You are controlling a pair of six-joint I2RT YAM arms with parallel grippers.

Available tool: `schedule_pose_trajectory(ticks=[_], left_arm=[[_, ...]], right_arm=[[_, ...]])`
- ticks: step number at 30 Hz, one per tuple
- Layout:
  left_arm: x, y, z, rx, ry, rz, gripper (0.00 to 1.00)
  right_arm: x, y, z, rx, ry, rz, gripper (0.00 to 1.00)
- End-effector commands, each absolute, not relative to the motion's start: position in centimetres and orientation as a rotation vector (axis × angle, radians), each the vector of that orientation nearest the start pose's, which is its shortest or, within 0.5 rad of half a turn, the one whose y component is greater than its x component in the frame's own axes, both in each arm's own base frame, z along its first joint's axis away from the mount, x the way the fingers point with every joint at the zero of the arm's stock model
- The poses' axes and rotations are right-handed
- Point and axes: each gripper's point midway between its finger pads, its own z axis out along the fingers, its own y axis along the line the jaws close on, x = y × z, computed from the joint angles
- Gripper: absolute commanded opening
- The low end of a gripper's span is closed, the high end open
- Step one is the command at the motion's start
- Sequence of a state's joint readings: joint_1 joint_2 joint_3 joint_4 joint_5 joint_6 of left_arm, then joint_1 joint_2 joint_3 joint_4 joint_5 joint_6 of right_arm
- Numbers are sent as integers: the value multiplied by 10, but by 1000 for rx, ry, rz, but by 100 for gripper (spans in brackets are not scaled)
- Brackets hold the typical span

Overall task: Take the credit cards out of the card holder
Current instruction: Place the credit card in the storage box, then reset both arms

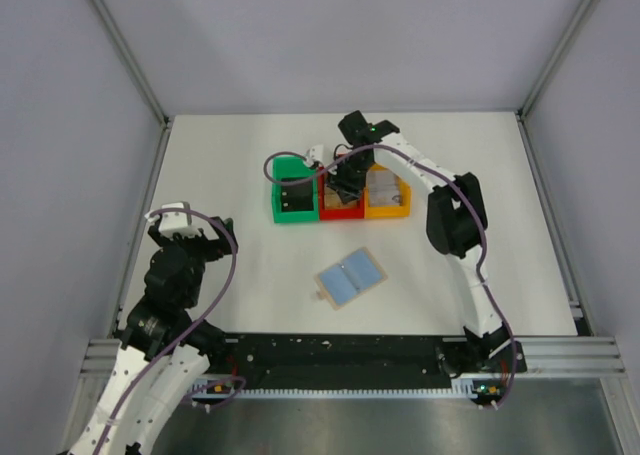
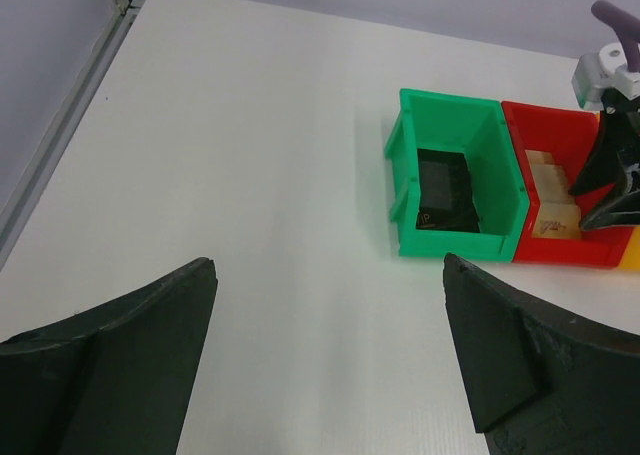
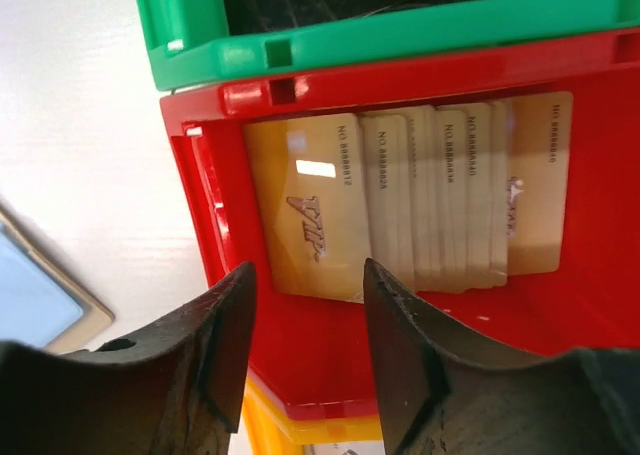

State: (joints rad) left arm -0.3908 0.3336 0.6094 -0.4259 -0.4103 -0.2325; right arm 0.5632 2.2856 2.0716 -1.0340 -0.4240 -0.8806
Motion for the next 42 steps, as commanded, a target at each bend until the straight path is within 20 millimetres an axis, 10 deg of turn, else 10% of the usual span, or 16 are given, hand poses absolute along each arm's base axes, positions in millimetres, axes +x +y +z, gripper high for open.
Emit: schedule_pose_trajectory(ticks=[1,9,17,24,33,42], left_arm=[[230,-25,255,-176,1662,-108,98],[228,-25,256,-183,1656,-117,98],[226,-26,259,-183,1643,-134,98],[220,-16,265,-235,1601,-125,98],[192,14,287,-400,1464,-119,99],[147,47,312,-496,1238,-135,98]], right_arm=[[414,325,141,-1754,1845,477,49],[402,313,224,-1280,1974,485,62],[328,263,198,-797,2141,581,84],[286,185,176,-358,2180,429,99],[245,47,262,223,1848,162,99],[196,-21,313,398,1676,-36,98]])
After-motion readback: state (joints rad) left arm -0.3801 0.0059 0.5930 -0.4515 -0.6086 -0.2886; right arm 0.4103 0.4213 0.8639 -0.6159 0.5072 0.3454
